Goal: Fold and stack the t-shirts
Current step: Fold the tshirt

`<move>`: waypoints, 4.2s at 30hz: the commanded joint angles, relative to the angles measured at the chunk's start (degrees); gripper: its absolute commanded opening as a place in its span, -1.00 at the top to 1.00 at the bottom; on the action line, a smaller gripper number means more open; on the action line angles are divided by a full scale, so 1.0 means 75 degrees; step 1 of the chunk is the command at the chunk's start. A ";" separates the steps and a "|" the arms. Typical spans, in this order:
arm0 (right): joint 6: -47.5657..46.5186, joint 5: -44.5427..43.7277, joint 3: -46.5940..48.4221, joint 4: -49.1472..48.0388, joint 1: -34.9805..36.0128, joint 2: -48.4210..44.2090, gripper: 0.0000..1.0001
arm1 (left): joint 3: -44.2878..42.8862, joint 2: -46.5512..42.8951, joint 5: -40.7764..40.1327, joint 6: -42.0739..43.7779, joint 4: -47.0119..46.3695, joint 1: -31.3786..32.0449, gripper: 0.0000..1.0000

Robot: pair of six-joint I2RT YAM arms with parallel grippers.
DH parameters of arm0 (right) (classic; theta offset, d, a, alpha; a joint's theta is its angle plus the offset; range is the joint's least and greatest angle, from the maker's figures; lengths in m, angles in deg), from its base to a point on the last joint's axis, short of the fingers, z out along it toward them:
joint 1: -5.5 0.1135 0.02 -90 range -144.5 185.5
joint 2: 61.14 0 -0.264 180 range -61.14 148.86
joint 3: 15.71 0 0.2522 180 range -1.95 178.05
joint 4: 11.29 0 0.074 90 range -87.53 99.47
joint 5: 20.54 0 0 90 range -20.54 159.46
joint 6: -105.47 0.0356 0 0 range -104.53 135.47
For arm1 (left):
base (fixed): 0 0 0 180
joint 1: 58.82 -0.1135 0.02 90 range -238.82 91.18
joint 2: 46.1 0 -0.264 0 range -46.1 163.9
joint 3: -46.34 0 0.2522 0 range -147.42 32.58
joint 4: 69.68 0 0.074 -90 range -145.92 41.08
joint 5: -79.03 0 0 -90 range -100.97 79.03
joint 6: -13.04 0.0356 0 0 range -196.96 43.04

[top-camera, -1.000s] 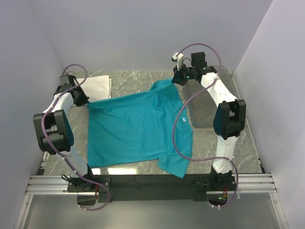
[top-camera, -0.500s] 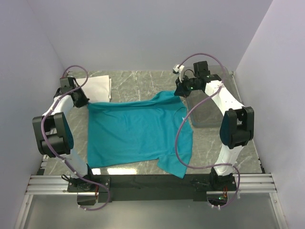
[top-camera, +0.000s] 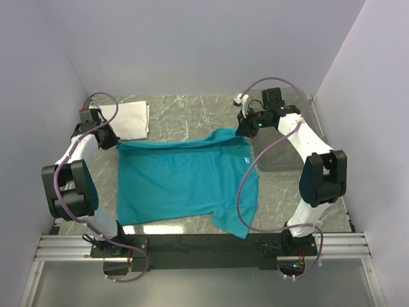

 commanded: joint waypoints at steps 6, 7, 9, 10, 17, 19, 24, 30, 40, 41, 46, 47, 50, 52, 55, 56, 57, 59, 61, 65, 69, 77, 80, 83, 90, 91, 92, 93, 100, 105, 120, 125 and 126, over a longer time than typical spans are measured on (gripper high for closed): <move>-0.0149 -0.0083 -0.0592 -0.0090 -0.0023 -0.0762 1.00 | 0.0550 -0.0683 0.0019 0.0073 -0.0105 -0.0043 0.99; -0.0184 -0.0048 -0.0673 -0.0090 -0.0011 -0.0797 1.00 | 0.0610 -0.0741 0.0007 0.0061 -0.0094 -0.0031 0.99; -0.0196 -0.0001 -0.0721 -0.0032 -0.0023 -0.0915 1.00 | 0.0738 -0.0824 -0.0016 0.0061 -0.0035 -0.0043 0.99; -0.0231 0.0022 -0.0779 -0.0008 -0.0011 -0.0927 1.00 | 0.0751 -0.0824 -0.0028 0.0073 0.0000 -0.0043 0.99; -0.0418 0.0164 -0.1294 0.0122 0.0082 -0.1231 1.00 | 0.0880 -0.0579 0.0065 0.0061 0.0059 -0.0031 0.99; -0.0430 0.0034 -0.1575 0.0028 0.0118 -0.1313 1.00 | 0.0833 -0.0484 0.0101 0.0073 0.0129 -0.0020 0.99; -0.0453 0.0034 -0.1880 0.0004 0.0188 -0.1466 1.00 | 0.0786 -0.0215 0.0030 0.0061 0.0199 -0.0031 0.99; -0.0465 -0.0071 -0.2080 -0.0019 0.0317 -0.1571 1.00 | 0.0739 -0.0039 0.0030 0.0073 0.0258 -0.0019 0.99; -0.0770 0.0011 -0.2232 0.0238 0.0329 -0.1712 1.00 | 0.0739 0.0020 -0.0064 0.0073 0.0352 -0.0019 0.99; -0.0805 0.0011 -0.2256 0.0273 0.0317 -0.1712 1.00 | 0.0739 -0.0003 -0.0075 0.0085 0.0375 -0.0019 0.99; -0.1051 0.0116 -0.2385 0.0472 0.0329 -0.1852 1.00 | 0.0833 -0.0307 -0.0204 0.0061 0.0422 -0.0019 0.99; -0.1040 0.0116 -0.2408 0.0461 0.0329 -0.1864 1.00 | 0.0844 -0.0366 -0.0250 0.0050 0.0422 -0.0019 0.99; -0.1051 0.0093 -0.2479 0.0449 0.0329 -0.1888 1.00 | 0.0891 -0.0437 -0.0274 0.0014 0.0516 -0.0019 0.99; -0.1051 0.0070 -0.2502 0.0437 0.0317 -0.1864 1.00 | 0.0915 -0.0460 -0.0274 0.0014 0.0551 -0.0019 0.99; -0.1016 0.0058 -0.2537 0.0379 0.0317 -0.1853 1.00 | 0.0962 -0.0542 -0.0403 -0.0032 0.0586 -0.0019 0.99; -0.1016 0.0058 -0.2526 0.0379 0.0328 -0.1841 1.00 | 0.0985 -0.0566 -0.0461 -0.0044 0.0621 -0.0019 0.99; -0.1016 0.0058 -0.2526 0.0379 0.0329 -0.1829 1.00 | 0.0997 -0.0601 -0.0473 -0.0067 0.0633 -0.0019 0.99; -0.1016 0.0023 -0.2526 0.0379 0.0328 -0.1794 1.00 | 0.1032 -0.0741 -0.0485 -0.0079 0.0691 -0.0019 0.99; -0.1004 -0.0001 -0.2549 0.0356 0.0329 -0.1759 1.00 | 0.1079 -0.0951 -0.0532 -0.0103 0.0762 -0.0008 0.99; -0.0993 -0.0001 -0.2596 0.0344 0.0329 -0.1735 1.00 | 0.1254 -0.1304 -0.0544 -0.0185 0.0914 -0.0019 0.98; -0.1039 -0.0012 -0.2619 0.0367 0.0340 -0.1689 1.00 | 0.1395 -0.1562 -0.0743 -0.0267 0.1113 -0.0019 0.34; -0.1039 -0.0012 -0.2654 0.0356 0.0340 -0.1665 1.00 | 0.1512 -0.2054 -0.0884 -0.0419 0.1149 -0.0020 -0.08; -0.1075 -0.0024 -0.2666 0.0379 0.0364 -0.1665 1.00 | 0.1478 -0.2066 -0.0673 -0.0419 0.1090 -0.0019 -0.08; -0.1180 -0.0024 -0.2701 0.0484 0.0422 -0.1677 1.00 | 0.1454 -0.1996 -0.0486 -0.0442 0.1032 -0.0031 -0.07; -0.1333 0.0023 -0.2842 0.0613 0.0574 -0.1864 1.00 | 0.1489 -0.2007 -0.0380 -0.0443 0.1020 -0.0031 -0.07; -0.1332 -0.0001 -0.2854 0.0590 0.0586 -0.1876 1.00 | 0.1489 -0.2007 -0.0380 -0.0443 0.1008 -0.0031 -0.07; -0.1344 -0.0024 -0.2865 0.0601 0.0610 -0.1888 1.00 | 0.1489 -0.1996 -0.0380 -0.0431 0.1020 -0.0031 -0.07; -0.1344 -0.0059 -0.2866 0.0590 0.0621 -0.1876 1.00 | 0.1489 -0.2007 -0.0368 -0.0442 0.1008 -0.0031 -0.07; -0.1554 -0.0363 -0.2784 0.0859 0.0610 -0.1945 0.22 | 0.1442 -0.2124 -0.0321 -0.0443 0.1090 -0.0031 -0.08; -0.1719 -0.0459 -0.2105 0.1245 0.0587 -0.2426 -0.27 | 0.1302 -0.2871 -0.0158 -0.0688 0.1231 -0.0031 -0.17; -0.5677 0.0575 -0.4762 0.3094 0.1618 -0.3384 -0.26 | 0.2296 -0.4746 0.1214 -0.1966 0.2519 -0.0055 -0.45; -0.1933 -0.0586 -0.4437 -0.0193 0.1313 -0.3178 -0.19 | 0.3059 -0.5394 0.1483 -0.2013 0.2567 -0.0055 -0.45; -0.1652 -0.0796 -0.4320 -0.0509 0.1290 -0.2968 -0.19 | 0.3094 -0.5464 0.1518 -0.2025 0.2555 -0.0055 -0.43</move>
